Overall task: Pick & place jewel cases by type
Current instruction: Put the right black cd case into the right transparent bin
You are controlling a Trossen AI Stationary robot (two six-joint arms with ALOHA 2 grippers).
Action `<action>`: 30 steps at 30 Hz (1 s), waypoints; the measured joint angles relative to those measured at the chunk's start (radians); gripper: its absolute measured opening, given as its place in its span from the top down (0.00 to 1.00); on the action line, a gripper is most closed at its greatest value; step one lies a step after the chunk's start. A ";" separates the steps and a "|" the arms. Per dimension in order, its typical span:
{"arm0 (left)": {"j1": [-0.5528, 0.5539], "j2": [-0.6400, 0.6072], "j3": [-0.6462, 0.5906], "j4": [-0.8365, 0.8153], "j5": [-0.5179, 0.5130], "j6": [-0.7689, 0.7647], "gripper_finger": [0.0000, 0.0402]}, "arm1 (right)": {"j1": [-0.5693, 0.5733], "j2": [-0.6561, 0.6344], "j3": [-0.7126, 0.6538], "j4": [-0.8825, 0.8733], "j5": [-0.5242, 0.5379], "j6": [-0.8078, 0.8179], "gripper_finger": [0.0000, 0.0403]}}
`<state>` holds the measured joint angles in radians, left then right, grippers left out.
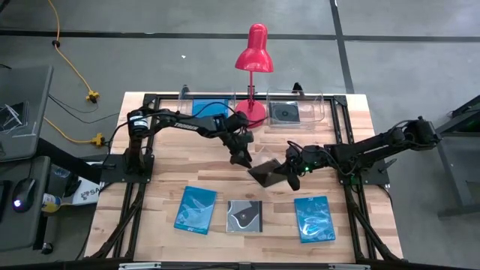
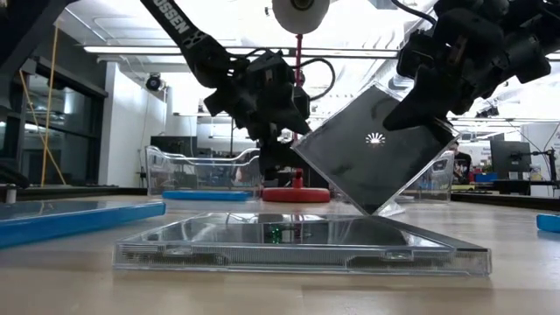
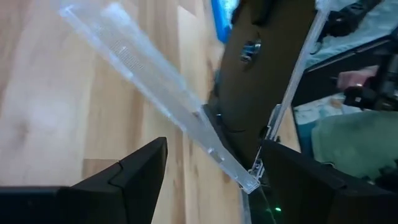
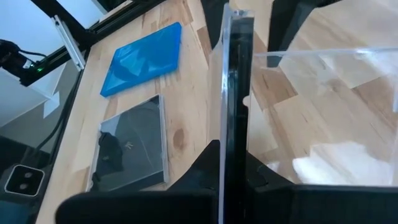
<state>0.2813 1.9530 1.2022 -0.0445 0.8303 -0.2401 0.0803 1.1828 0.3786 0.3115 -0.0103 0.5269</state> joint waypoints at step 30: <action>-0.030 0.010 0.000 0.050 -0.034 -0.027 0.35 | -0.002 0.000 0.001 -0.020 0.094 -0.007 1.00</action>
<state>0.2516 1.9625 1.2022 0.0051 0.7961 -0.2676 0.0780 1.1828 0.3794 0.2918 0.0840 0.5201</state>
